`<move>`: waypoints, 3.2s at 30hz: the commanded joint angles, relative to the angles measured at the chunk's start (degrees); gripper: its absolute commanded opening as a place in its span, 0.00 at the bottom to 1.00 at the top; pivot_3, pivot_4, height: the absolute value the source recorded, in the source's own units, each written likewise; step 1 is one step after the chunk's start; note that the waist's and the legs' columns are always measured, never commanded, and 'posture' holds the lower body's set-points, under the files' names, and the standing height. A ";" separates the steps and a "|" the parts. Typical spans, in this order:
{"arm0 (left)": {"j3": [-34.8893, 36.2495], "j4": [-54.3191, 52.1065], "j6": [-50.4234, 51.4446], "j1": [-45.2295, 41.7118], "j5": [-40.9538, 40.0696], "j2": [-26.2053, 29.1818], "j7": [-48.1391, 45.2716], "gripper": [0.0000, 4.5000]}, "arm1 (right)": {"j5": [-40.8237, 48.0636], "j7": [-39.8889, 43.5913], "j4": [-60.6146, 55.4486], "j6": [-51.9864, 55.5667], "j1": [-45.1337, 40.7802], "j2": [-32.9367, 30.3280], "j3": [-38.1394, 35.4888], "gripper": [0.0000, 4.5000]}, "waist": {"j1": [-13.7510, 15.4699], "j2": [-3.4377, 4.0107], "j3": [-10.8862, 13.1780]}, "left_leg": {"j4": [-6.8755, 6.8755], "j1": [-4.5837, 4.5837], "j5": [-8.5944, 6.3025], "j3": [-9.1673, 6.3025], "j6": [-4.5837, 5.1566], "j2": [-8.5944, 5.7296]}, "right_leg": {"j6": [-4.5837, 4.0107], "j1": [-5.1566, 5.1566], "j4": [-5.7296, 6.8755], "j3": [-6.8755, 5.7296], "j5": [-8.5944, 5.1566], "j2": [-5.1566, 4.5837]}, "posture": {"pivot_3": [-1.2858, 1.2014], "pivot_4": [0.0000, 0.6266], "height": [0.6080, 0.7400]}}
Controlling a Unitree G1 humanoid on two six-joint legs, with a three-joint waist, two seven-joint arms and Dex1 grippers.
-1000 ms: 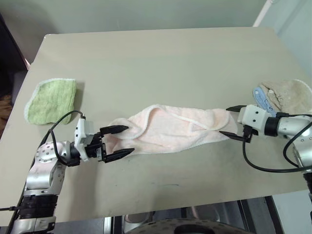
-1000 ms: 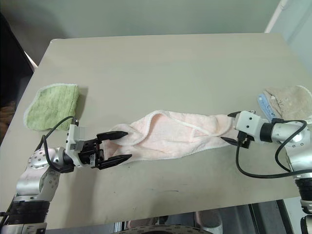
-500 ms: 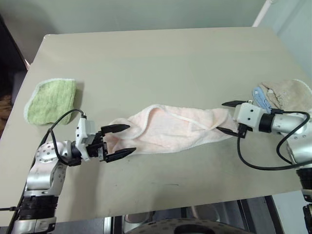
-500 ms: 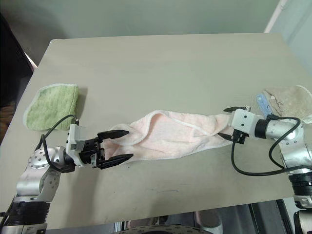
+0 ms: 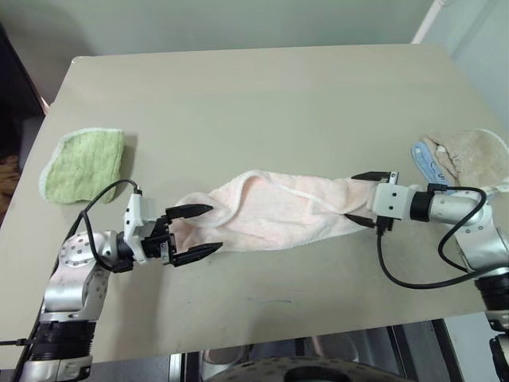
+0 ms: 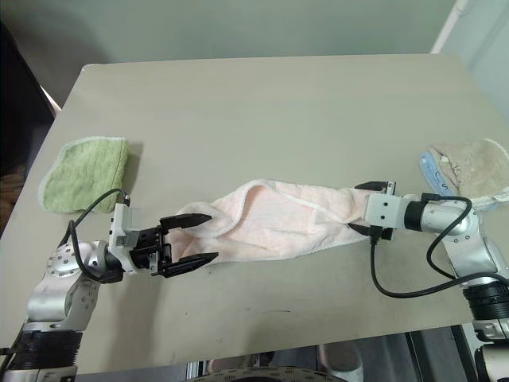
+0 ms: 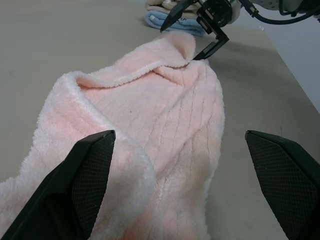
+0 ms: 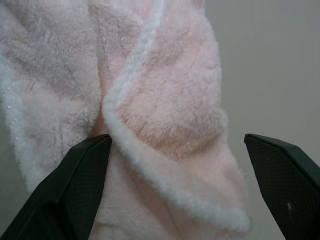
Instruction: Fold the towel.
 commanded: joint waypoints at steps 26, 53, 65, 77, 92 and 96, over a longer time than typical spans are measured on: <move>-0.05 8.30 -7.55 -8.57 3.32 -1.89 1.46 1.00 | 6.96 -3.09 -4.56 6.70 -10.38 -0.05 -6.47 0.00 | -0.05 0.00 0.00 | 0.00 0.00 0.18 0.00 -0.25 0.00 | 0.01 0.01 -0.03 0.01 0.06 0.01 | 0.52 0.24 1.00; -6.91 15.82 -16.98 -12.21 10.66 -5.26 -0.52 1.00 | 7.10 -18.23 -3.12 24.10 -27.30 5.89 -10.28 0.00 | 0.27 0.04 0.02 | -0.06 -0.35 0.30 -0.02 -0.46 0.00 | 0.49 -0.32 -0.16 -0.05 0.34 -0.03 | 0.52 0.24 1.00; -13.16 23.39 -24.98 -20.93 18.64 -10.88 3.80 1.00 | 6.62 -18.17 -4.77 24.63 -26.14 4.83 -10.71 0.00 | 0.31 0.05 0.03 | -0.04 -0.41 0.33 -0.02 -0.47 0.01 | 0.63 -0.37 -0.19 -0.06 0.42 -0.02 | 0.52 0.24 1.00; -14.68 27.09 -29.22 -23.85 23.87 -8.47 7.87 1.00 | 5.46 -19.10 -5.49 23.23 -24.47 4.46 -10.65 0.00 | 0.34 0.05 0.03 | -0.03 -0.48 0.35 -0.02 -0.44 0.02 | 0.67 -0.43 -0.20 -0.07 0.44 -0.02 | 0.52 0.24 1.00; -14.17 30.40 -33.05 -25.04 24.36 -8.31 12.09 1.00 | 5.46 -18.98 -4.84 23.22 -24.37 4.35 -10.53 0.00 | 0.36 0.05 0.03 | -0.03 -0.50 0.36 -0.02 -0.44 0.01 | 0.67 -0.45 -0.19 -0.08 0.45 -0.03 | 0.52 0.24 1.00; -13.66 30.11 -34.08 -25.03 22.14 -9.09 11.54 1.00 | 5.42 -18.96 -4.94 23.16 -24.11 4.25 -10.59 0.00 | 0.37 0.05 0.03 | -0.03 -0.51 0.36 -0.02 -0.44 0.01 | 0.67 -0.45 -0.20 -0.08 0.45 -0.03 | 0.52 0.24 1.00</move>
